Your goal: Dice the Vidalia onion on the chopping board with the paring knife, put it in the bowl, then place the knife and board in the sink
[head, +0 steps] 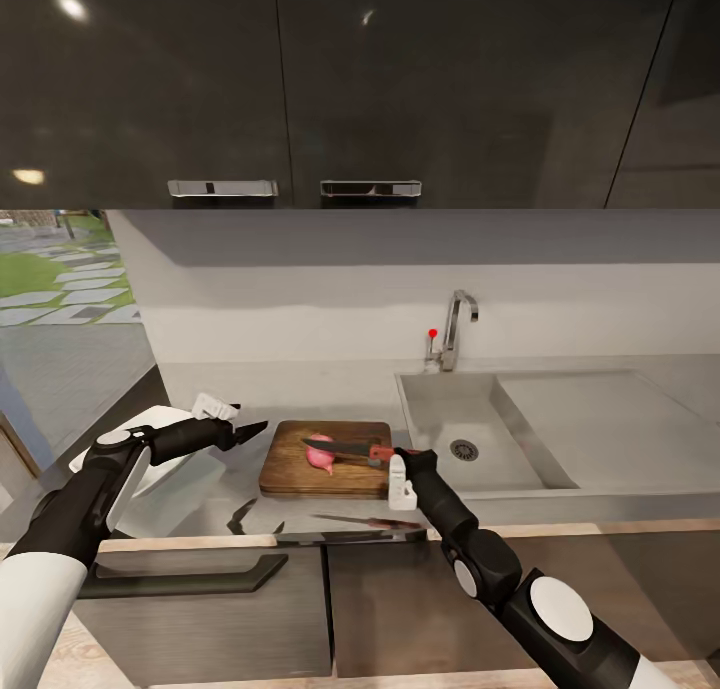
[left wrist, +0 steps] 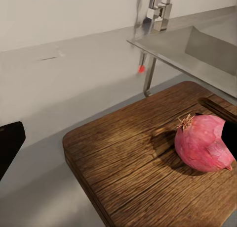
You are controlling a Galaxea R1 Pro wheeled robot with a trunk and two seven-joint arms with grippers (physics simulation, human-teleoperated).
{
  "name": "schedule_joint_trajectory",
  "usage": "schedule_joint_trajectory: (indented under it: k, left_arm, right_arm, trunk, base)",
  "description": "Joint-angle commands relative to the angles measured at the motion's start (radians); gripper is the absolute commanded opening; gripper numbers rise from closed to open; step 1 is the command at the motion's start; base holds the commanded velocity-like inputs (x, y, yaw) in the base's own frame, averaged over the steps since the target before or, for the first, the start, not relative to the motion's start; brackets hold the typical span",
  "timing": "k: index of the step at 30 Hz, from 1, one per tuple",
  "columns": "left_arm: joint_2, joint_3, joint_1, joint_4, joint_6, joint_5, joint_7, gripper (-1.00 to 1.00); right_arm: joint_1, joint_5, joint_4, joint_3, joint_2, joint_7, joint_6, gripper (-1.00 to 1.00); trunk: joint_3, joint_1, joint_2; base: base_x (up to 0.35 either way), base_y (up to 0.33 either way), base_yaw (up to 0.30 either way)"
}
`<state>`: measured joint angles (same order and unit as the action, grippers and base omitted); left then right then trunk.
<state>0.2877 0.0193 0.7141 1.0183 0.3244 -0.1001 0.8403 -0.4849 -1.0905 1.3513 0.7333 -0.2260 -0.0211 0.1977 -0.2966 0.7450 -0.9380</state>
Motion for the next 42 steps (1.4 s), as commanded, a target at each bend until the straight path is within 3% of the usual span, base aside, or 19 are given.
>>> schedule_joint_trajectory:
  k: [1, 20, 22, 23, 27, 37, 42]
  left_arm:
    - [0.001, 0.002, 0.001, 0.000, 0.010, -0.010, 0.000, 1.00]
    - [-0.001, 0.004, 0.001, 0.003, 0.010, -0.010, 0.000, 1.00]
    - [-0.001, 0.004, 0.001, 0.003, 0.010, -0.009, 0.000, 1.00]
    - [-0.001, 0.004, 0.001, 0.003, 0.010, -0.009, 0.000, 1.00]
    - [-0.001, 0.004, 0.001, 0.003, 0.010, -0.009, 0.000, 1.00]
    - [-0.002, 0.017, 0.001, 0.030, 0.010, -0.009, 0.003, 1.00]
    - [-0.002, 0.061, 0.001, 0.034, 0.010, -0.009, 0.007, 1.00]
  right_arm:
    - [-0.001, -0.011, 0.002, 0.003, -0.001, -0.004, 0.008, -1.00]
    - [-0.001, -0.021, 0.003, -0.018, -0.001, -0.011, 0.004, -1.00]
    - [-0.001, -0.044, 0.003, -0.022, -0.001, -0.011, 0.003, -1.00]
    - [-0.001, -0.091, 0.003, -0.028, 0.000, -0.011, 0.003, -1.00]
    - [-0.001, -0.152, 0.002, -0.058, 0.000, -0.011, 0.002, -1.00]
    - [-0.001, -0.162, 0.002, -0.086, 0.002, -0.011, 0.002, -1.00]
    - [-0.002, -0.163, 0.002, -0.088, 0.007, -0.011, 0.003, -1.00]
  trunk:
    - [-0.001, 0.000, -0.001]
    - [-0.001, 0.000, -0.001]
    - [-0.001, 0.000, -0.001]
    - [-0.001, 0.000, -0.001]
    - [-0.001, 0.000, -0.001]
    - [-0.001, 0.000, -0.001]
    - [-0.001, 0.000, -0.001]
  base:
    - [0.000, 0.000, 0.000]
    - [0.000, 0.000, 0.000]
    - [0.000, 0.000, 0.000]
    - [0.000, 0.000, 0.000]
    - [0.000, 0.000, 0.000]
    - [0.000, 0.000, 0.000]
    - [0.000, 0.000, 0.000]
